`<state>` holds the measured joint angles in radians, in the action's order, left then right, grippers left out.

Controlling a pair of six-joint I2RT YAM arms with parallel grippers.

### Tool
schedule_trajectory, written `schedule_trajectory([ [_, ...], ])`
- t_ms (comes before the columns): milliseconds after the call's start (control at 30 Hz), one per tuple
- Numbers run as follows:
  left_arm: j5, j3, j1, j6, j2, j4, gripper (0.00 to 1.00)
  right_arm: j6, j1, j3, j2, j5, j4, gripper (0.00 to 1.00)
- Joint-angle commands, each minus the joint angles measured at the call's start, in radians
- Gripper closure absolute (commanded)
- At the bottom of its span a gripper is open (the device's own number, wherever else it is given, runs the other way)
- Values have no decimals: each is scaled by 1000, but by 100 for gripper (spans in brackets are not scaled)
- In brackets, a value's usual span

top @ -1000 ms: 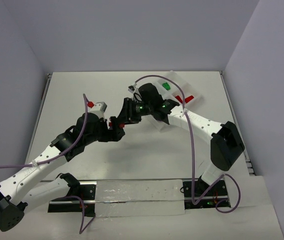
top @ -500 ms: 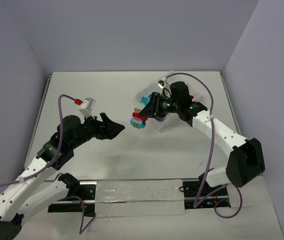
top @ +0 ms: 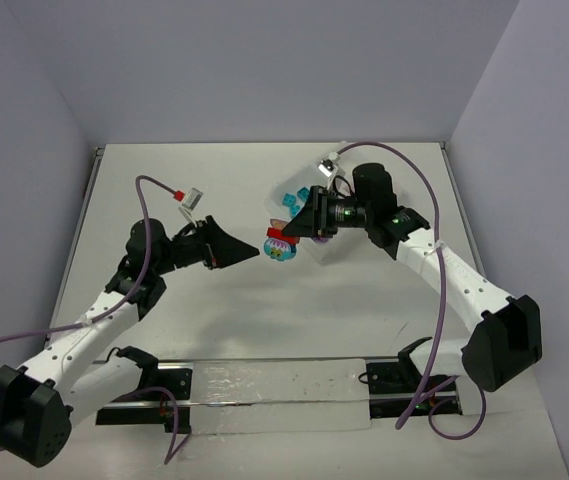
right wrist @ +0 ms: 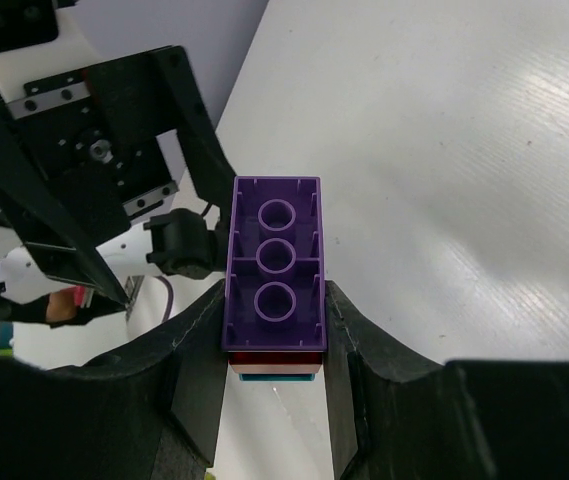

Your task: Sort the legos into containers by color

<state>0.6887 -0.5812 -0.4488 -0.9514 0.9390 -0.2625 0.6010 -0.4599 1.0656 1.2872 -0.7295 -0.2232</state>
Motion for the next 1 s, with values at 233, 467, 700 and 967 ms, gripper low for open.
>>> schedule_trajectory([
  [233, 237, 12, 4, -109, 144, -409, 12, 28, 6, 4, -12, -153, 118, 100],
  [467, 251, 9, 2, -103, 168, -425, 14, 94, 4, -9, 6, -190, 192, 100],
  [700, 237, 14, 1, -129, 183, -471, 20, 131, -24, 4, 36, -199, 234, 100],
  [967, 239, 36, -2, -194, 207, -588, 38, 170, -49, -2, 65, -203, 307, 100],
])
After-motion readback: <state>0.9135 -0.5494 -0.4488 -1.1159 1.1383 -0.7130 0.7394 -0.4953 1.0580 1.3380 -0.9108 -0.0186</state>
